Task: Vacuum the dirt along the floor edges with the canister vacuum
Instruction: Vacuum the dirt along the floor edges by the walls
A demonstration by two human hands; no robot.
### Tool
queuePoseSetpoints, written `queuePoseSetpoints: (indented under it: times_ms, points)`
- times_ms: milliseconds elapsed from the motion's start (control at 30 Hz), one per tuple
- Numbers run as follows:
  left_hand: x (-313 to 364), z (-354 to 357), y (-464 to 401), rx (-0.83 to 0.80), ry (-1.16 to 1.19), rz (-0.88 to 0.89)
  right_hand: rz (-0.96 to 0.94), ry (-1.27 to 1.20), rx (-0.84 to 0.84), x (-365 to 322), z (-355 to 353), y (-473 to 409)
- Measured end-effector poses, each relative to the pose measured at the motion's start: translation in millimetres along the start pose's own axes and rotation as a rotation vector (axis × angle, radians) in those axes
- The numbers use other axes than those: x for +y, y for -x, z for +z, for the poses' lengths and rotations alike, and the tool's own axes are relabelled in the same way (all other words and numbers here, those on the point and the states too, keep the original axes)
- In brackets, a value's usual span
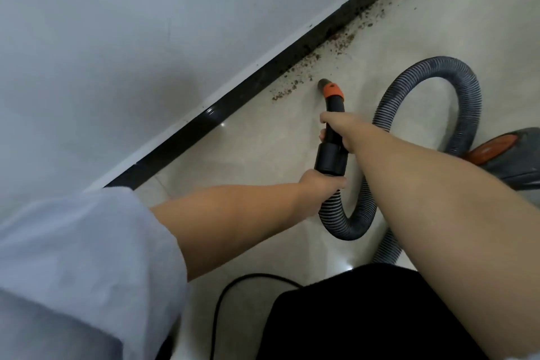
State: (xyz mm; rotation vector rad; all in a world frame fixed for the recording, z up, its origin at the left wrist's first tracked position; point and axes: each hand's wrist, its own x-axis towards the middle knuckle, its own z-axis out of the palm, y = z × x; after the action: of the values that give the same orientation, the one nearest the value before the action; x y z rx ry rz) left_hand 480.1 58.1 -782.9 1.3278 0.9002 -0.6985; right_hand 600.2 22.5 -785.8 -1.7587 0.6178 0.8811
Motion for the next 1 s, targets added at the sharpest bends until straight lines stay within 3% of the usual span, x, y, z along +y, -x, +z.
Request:
queuePoseSetpoints:
  times_ms: [333, 1000]
  points:
    - [33, 12, -53, 0.011, 0.035, 0.049, -0.069, -0.020, 0.094, -30, -16, -41]
    - [-49, -6, -17, 0.103, 0.229, -0.009, -0.063, 0.171, -0.039, 19, 42, 5]
